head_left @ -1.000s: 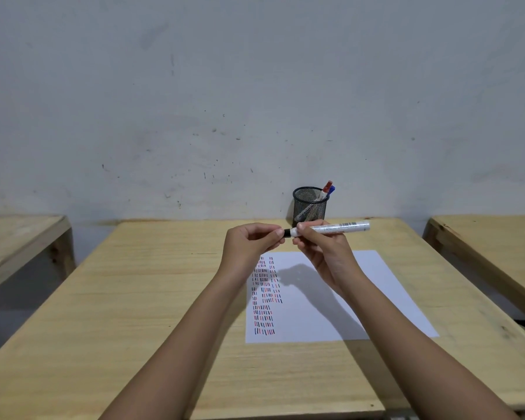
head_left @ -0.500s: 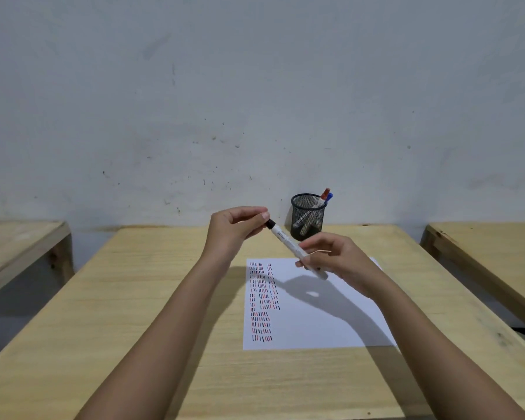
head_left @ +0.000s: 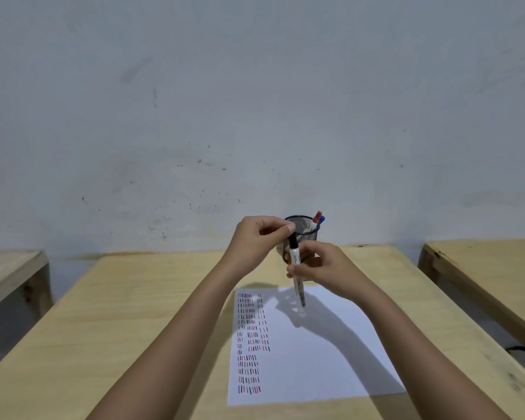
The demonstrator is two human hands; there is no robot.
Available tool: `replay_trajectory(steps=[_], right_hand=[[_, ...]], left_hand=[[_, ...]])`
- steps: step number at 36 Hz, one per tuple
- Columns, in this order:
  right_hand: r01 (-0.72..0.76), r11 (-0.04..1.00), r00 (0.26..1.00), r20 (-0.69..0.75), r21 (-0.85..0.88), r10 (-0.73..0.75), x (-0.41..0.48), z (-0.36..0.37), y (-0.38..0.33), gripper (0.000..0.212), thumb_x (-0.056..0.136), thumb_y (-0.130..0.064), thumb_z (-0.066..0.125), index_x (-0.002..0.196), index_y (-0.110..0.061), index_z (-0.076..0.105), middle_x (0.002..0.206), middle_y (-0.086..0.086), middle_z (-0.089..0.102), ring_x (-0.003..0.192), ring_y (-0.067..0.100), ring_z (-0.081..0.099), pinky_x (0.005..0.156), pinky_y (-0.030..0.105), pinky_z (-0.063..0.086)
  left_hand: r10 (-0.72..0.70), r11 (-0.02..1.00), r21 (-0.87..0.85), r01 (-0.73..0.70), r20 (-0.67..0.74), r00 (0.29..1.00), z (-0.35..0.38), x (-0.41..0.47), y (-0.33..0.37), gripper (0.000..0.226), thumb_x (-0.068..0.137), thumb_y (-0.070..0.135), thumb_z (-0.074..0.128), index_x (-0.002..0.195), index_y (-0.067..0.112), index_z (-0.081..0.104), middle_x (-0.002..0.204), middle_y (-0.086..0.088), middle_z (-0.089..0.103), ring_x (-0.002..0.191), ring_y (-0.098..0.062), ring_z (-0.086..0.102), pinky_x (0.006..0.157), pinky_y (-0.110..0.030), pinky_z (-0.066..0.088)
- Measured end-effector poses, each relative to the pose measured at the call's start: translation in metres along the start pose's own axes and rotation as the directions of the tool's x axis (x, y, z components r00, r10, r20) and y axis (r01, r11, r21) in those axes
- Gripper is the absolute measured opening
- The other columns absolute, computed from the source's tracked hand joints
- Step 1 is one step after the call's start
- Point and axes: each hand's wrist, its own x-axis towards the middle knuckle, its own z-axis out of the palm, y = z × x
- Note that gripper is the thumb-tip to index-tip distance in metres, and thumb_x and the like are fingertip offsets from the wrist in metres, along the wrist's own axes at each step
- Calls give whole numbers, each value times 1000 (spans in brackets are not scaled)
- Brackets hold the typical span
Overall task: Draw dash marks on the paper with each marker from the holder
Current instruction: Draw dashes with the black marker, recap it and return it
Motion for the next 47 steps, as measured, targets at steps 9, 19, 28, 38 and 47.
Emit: replay_trajectory(steps=[9,19,28,38,47], right_hand=[[183,982,917,-369,56,-150,59,-67,-13,13,77,-3,71,82,-14,65,82,5,68,80,30,70,81,45,56],[138,978,797,-604,156,-16,121,-100,38,14,76,-3,69,84,-14,65,83,5,68,85,20,66,89,42,55],[-29,976,896,-427,215,121,140,-89,68,10,79,-2,67,85,-10,65,86,11,66,89,24,67,86,35,56],[-131,991,941,-312,27,133,145,-84,67,12,79,-3,68,79,-14,64,90,12,63,81,20,62,57,12,49],[-177,984,934,-317,-3,167,148,-83,67,13,78,-1,67,77,-14,66,91,17,68,85,23,64,76,30,53]], left_hand=[[-9,964,265,28,-74,997,3,65,-39,10,82,24,68,88,18,61,88,0,58,79,-12,53,80,-21,41],[-217,947,255,196,56,975,40,90,-108,55,68,27,81,117,20,55,107,12,55,106,-11,50,80,-16,43],[-189,982,-8,189,5,982,58,98,-136,64,53,33,86,110,31,56,115,5,67,107,-13,64,96,-46,51],[-149,988,39,149,18,989,55,102,-141,64,60,29,85,116,25,54,118,6,64,109,-9,62,98,-38,49],[-147,985,90,146,8,989,55,103,-142,73,51,48,83,115,30,54,120,4,61,108,-12,61,96,-41,51]])
